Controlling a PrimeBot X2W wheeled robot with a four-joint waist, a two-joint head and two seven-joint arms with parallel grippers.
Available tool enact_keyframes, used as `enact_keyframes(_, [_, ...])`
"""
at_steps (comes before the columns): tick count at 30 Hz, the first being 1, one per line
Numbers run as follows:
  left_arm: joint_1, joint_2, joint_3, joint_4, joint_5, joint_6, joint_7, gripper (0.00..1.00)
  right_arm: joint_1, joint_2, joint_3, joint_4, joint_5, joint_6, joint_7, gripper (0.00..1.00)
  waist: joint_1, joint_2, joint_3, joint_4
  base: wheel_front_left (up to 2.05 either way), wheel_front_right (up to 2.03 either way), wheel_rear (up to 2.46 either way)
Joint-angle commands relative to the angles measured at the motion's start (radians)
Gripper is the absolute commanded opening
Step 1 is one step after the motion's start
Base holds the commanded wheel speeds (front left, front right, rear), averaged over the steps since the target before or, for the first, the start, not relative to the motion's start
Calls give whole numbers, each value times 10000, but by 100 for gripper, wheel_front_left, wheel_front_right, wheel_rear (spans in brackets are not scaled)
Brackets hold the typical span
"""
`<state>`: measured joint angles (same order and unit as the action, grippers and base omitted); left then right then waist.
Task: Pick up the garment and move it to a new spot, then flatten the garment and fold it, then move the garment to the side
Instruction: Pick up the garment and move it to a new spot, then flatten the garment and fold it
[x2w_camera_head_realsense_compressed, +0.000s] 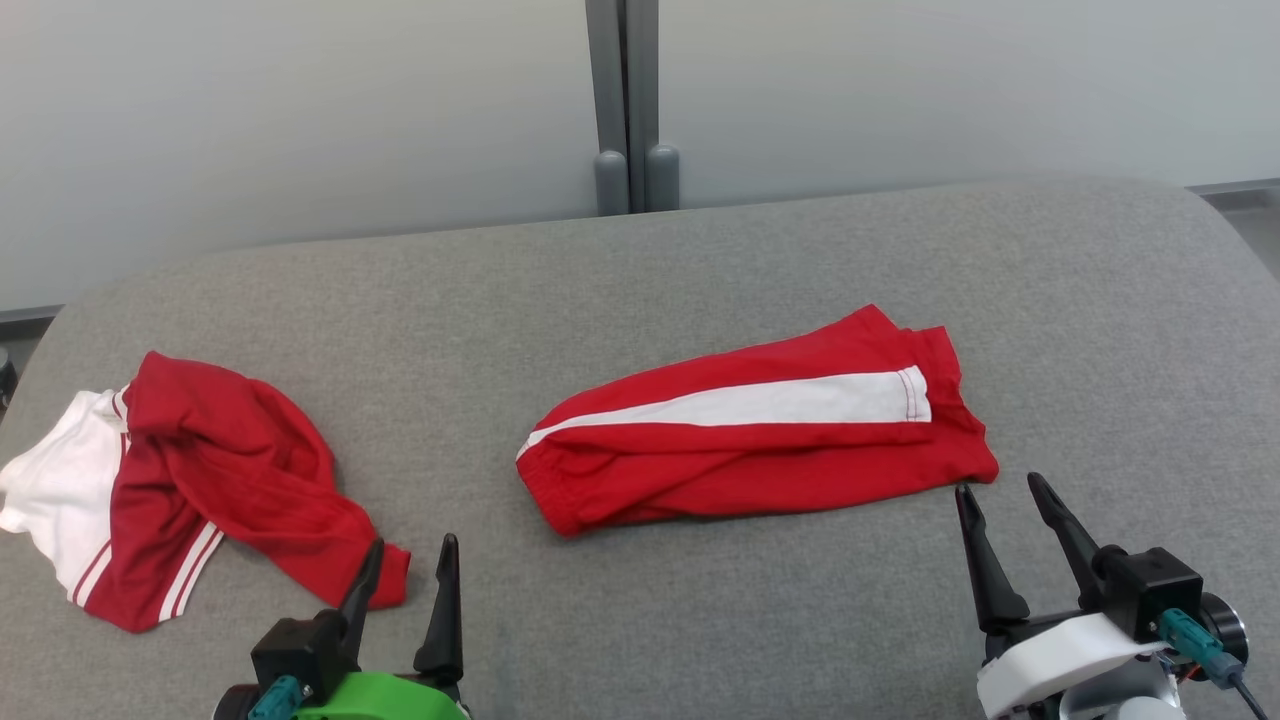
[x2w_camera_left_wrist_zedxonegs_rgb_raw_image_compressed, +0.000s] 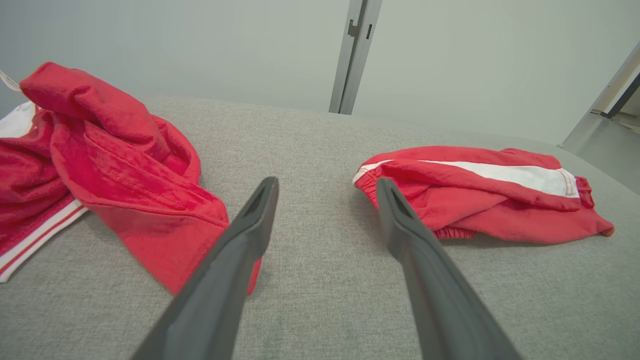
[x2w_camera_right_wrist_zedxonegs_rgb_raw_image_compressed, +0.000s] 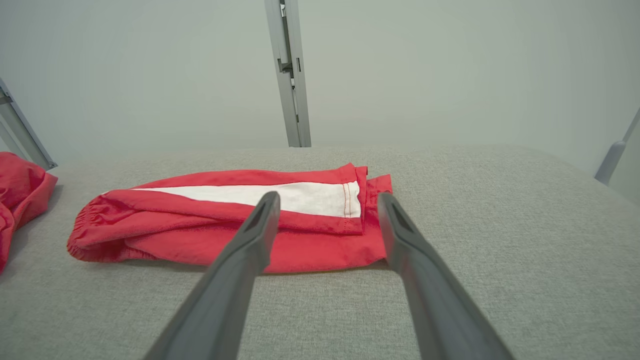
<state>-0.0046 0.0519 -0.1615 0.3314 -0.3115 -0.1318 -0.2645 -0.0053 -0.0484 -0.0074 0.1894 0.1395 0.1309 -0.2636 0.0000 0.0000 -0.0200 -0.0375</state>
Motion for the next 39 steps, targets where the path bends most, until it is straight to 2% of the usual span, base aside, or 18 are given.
enact_keyframes(1, [199,2,73,-38,-4,23,1,100,172,-38,-37,41,49,-3,-17,100,0,0,-9,24,0,0,0])
enact_keyframes(18, [279,-7,96,-110,-212,23,1,100,-92,-37,-76,226,112,-3,-17,100,0,0,84,116,0,0,0])
enact_keyframes(24, [97,-7,-11,-106,-191,23,1,100,-486,-35,-60,413,-192,-3,-17,100,0,0,231,228,0,0,0])
enact_keyframes(32, [-239,-3,-101,-120,-256,25,1,100,-2002,-56,-229,1637,-1303,-3,-13,100,0,0,803,558,0,0,0])
enact_keyframes(39, [-634,-3,-78,-127,-179,32,1,100,-3267,-625,-249,3216,-1485,-3,-11,100,0,0,1430,981,0,0,0])
